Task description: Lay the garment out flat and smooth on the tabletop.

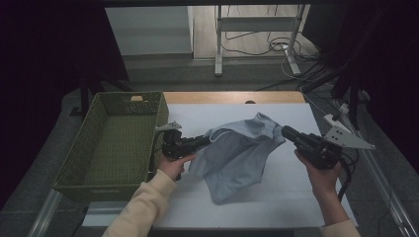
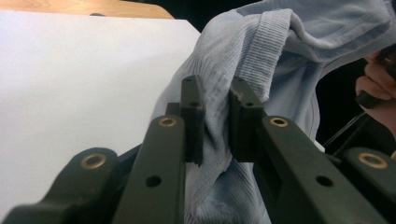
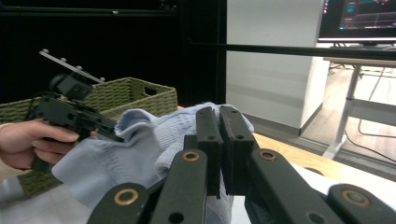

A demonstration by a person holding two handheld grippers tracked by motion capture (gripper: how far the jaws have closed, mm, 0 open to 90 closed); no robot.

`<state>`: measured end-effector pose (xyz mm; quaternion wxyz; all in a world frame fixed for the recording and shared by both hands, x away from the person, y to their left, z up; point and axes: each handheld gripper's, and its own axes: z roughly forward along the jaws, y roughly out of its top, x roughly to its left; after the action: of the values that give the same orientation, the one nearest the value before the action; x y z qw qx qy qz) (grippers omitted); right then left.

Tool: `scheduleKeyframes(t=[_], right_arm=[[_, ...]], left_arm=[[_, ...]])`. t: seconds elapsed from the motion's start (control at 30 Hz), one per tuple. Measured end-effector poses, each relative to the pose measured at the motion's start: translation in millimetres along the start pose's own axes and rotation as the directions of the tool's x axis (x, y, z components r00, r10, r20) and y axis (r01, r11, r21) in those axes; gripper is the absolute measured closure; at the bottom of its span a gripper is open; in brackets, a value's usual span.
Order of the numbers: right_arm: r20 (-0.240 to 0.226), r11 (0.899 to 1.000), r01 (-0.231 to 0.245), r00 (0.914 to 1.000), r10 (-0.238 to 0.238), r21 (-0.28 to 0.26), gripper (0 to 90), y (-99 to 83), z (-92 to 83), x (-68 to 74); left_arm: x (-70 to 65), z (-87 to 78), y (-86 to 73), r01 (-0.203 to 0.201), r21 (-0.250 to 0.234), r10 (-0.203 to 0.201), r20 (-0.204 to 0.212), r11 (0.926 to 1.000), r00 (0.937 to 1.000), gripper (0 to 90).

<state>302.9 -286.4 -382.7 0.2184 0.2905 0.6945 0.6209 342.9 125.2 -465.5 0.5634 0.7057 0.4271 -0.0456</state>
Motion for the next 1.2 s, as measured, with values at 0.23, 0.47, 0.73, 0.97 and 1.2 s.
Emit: scheduleKeyframes(t=[0.23,0.47,0.73,0.97,1.2], right_arm=[[0.027,0.994,-0.053,0.9983,0.051,0.093,86.7,-27.7,11.3,-12.5],[0.064,0.981,-0.109,0.9929,0.1,0.158,86.6,-50.6,16.9,-21.9],[0.04,0.98,-0.104,0.9944,0.098,0.169,86.5,-53.0,21.0,-15.2],[0.009,0.979,-0.102,0.9947,0.102,0.179,86.6,-55.6,28.6,-8.4],[-0.014,0.978,-0.091,0.9954,0.095,0.189,86.6,-56.3,35.9,-3.8]], left_arm=[[6.9,4.1,-3.6,-0.005,0.034,0.007,-0.048,0.9994,0.9988,76.1],[9.2,6.8,-9.9,-0.012,0.068,0.017,-0.069,0.9976,0.9975,74.7],[-0.4,-3.5,-21.5,-0.058,0.13,0.069,-0.081,0.9898,0.9943,70.0],[-20.4,-12.8,-23.6,-0.124,0.137,0.14,-0.118,0.9828,0.983,54.4],[-40.2,-14.4,-9.9,-0.255,0.115,0.274,-0.195,0.96,0.9417,40.4]])
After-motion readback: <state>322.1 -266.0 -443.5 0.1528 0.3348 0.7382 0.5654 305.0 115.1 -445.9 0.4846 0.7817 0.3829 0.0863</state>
